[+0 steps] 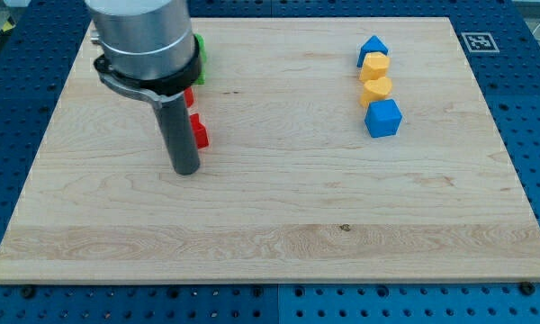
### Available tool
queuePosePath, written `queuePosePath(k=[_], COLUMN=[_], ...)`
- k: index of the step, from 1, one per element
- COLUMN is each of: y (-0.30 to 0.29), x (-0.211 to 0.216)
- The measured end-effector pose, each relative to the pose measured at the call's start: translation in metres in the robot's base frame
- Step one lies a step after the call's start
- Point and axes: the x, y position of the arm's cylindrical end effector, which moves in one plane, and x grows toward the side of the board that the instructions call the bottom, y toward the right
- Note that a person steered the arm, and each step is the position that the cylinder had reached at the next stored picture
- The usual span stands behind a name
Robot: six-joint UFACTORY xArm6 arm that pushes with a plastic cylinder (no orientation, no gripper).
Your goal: Move red star towards red circle
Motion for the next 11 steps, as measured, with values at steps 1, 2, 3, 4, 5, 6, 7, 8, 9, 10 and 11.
queuePosePath(k=[1, 2, 3, 4, 5, 6, 7, 8, 9, 10, 11], y=[0.017, 0.017, 0.012, -0.005, -0.013, -0.01, -0.037, -0.062, -0.065, -0.063, -0.063], x=[-0.008, -0.026, -0.036, -0.037, -0.045, -0.036, -0.019, -0.027, -0.041, -0.043, -0.049])
